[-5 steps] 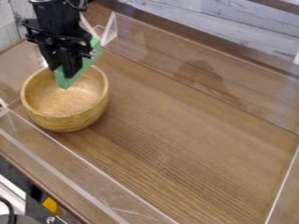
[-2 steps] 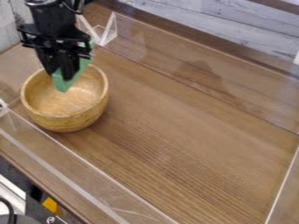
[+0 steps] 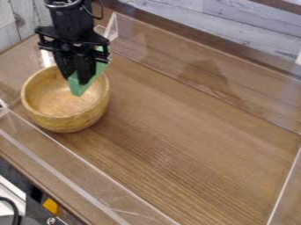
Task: Put the green block in the brown bowl
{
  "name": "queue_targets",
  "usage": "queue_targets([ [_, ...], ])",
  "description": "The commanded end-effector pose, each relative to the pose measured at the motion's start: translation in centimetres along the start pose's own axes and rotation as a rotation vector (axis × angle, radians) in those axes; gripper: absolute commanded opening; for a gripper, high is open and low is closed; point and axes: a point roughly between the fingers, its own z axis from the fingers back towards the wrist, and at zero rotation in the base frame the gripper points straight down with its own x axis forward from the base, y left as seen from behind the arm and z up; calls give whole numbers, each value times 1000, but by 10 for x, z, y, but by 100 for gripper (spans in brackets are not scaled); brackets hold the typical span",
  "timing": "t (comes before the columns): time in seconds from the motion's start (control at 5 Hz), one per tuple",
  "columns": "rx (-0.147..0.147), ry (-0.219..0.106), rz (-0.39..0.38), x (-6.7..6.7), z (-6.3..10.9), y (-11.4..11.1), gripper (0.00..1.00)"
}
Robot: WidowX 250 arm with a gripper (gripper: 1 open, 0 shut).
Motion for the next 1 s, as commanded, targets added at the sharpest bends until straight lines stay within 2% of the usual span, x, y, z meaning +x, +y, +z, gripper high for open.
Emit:
queue_targets([
  [0.0, 23, -39, 30, 5, 9, 6, 0],
  [0.2, 30, -35, 70, 1, 6, 11, 0],
  [0.4, 36, -31, 72, 3, 4, 13, 0],
  [0.8, 42, -10, 56, 2, -20, 29, 0],
])
